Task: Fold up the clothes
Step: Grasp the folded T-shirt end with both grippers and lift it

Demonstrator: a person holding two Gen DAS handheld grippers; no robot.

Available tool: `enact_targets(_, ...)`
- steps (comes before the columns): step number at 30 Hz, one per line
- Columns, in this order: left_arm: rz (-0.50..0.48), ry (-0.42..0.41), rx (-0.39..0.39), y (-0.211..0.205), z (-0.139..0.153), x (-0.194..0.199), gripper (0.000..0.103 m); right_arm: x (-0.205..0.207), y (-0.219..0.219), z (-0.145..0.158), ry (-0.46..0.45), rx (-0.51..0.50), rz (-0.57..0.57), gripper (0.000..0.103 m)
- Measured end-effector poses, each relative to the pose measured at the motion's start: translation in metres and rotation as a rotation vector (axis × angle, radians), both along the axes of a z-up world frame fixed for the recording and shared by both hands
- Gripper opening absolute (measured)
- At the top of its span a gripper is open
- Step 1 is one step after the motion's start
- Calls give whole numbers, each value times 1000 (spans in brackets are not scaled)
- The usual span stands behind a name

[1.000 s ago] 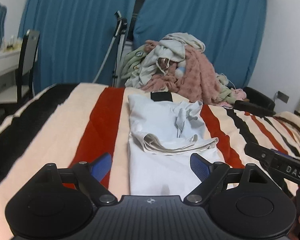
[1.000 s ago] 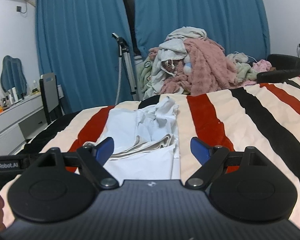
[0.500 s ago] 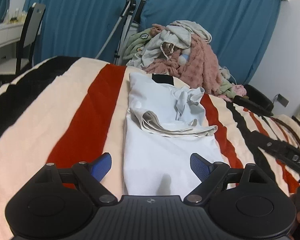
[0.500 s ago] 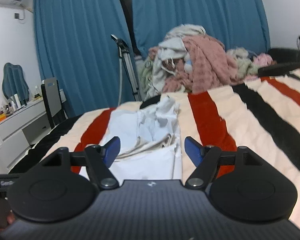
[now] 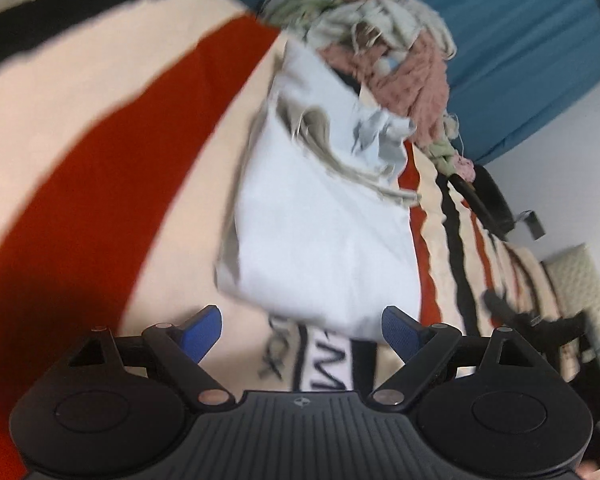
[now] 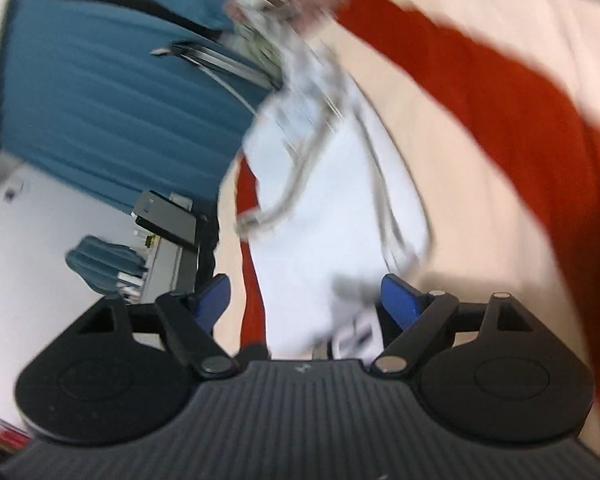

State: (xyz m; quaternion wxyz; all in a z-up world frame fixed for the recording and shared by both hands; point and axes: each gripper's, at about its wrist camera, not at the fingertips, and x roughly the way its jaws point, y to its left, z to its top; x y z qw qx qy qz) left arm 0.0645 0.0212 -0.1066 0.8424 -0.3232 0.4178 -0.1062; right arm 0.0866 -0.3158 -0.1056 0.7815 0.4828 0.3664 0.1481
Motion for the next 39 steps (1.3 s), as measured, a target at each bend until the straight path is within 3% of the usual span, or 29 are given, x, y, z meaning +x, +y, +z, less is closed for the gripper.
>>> enact_targets(2,4,19,-30,0,-6,4,89,2,3,-21,98,88,9,84)
enact_targets(5,55,12,-38,0,-12,9,88,4,5,-36,134,132,-26,78)
enact_targets(7,117,-20,-23,1,-13,15,88,7,2,-41,110,93,-74,77)
enact_targets(10,121,-10,-74,0,-21,31,84,17,-5,-53,122,92,-149,59)
enact_targets(13,125,-12,-25,-6,-26,39,71,19,-5,-53,99,72,-177,42)
enact_targets(15,135,-19,12,-9,-27,40,54,18,-4,-49,70,32,-173,31)
enact_targets(17,145,-27,25,-9,-27,39,30,13,-5,-44,36,16,-181,16)
enact_targets(19,141,-58,18,-6,-22,35,17,8,-6,-38,-1,-2,-185,13)
enact_targets(25,124,-201,-63,4,13,-6,12,-19,-12,-7,-126,-23,-217,10)
enact_targets(30,80,-306,-139,7,45,-71,11,-88,-16,33,-274,-34,-242,10)
enact_targets(34,47,-332,-155,2,54,-130,11,-153,-21,42,-337,-64,-252,9)
enact_targets(39,46,-349,-179,-9,59,-194,11,-228,-21,56,-426,-175,-268,9)
